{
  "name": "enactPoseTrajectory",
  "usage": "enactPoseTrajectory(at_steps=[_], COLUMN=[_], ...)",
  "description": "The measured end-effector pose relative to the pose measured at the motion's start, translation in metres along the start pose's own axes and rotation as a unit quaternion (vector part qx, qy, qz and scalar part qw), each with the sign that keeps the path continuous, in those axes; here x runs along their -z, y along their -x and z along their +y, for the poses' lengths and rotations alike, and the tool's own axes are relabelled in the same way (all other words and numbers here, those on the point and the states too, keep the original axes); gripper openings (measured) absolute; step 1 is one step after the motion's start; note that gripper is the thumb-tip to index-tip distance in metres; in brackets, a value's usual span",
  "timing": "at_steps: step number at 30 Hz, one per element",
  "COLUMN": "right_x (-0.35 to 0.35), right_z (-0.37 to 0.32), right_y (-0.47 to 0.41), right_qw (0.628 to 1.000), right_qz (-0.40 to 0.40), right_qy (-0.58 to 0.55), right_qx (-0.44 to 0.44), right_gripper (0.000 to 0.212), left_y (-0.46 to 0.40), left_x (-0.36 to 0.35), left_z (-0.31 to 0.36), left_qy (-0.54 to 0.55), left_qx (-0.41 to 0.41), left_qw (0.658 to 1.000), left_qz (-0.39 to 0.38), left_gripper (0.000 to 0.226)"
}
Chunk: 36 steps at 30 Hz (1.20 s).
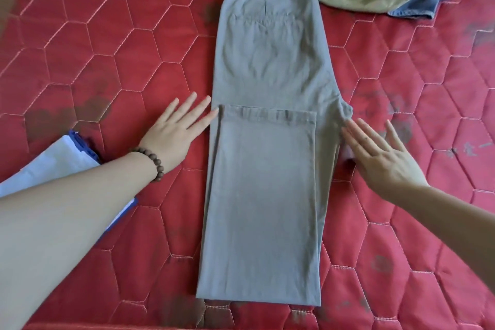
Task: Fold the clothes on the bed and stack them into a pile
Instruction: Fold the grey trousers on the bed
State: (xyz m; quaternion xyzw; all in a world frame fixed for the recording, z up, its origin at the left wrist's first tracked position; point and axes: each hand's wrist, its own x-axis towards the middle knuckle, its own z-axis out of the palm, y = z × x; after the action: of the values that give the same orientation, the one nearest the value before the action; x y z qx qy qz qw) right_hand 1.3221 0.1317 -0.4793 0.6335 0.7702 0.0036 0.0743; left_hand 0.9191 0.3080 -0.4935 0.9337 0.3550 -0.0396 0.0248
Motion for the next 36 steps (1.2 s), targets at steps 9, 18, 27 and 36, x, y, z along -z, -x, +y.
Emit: enactPoseTrajectory(at_steps=[9, 18, 27, 36], right_x=[0.011, 0.086, 0.042, 0.049], right_z=[-0.053, -0.023, -0.03, -0.038], right_y=[-0.05, -0.094, -0.107, -0.071], right_qw=[0.97, 0.696, 0.53, 0.595], right_qz=[-0.083, -0.331, -0.26, -0.145], right_qy=[-0.024, -0.611, -0.663, -0.695], right_qx=[0.228, -0.182, -0.46, -0.376], right_gripper=[0.073, 0.033, 0.048, 0.025], left_y=[-0.03, -0.057, -0.051, -0.026], left_x=[0.002, 0.042, 0.015, 0.039], left_z=[0.03, 0.022, 0.033, 0.052], left_qy=[0.001, 0.669, 0.723, 0.744], left_qx=[-0.194, 0.281, 0.431, 0.364], left_qw=[0.975, 0.64, 0.467, 0.544], left_qz=[-0.111, -0.252, -0.27, -0.13], left_gripper=[0.099, 0.029, 0.042, 0.021])
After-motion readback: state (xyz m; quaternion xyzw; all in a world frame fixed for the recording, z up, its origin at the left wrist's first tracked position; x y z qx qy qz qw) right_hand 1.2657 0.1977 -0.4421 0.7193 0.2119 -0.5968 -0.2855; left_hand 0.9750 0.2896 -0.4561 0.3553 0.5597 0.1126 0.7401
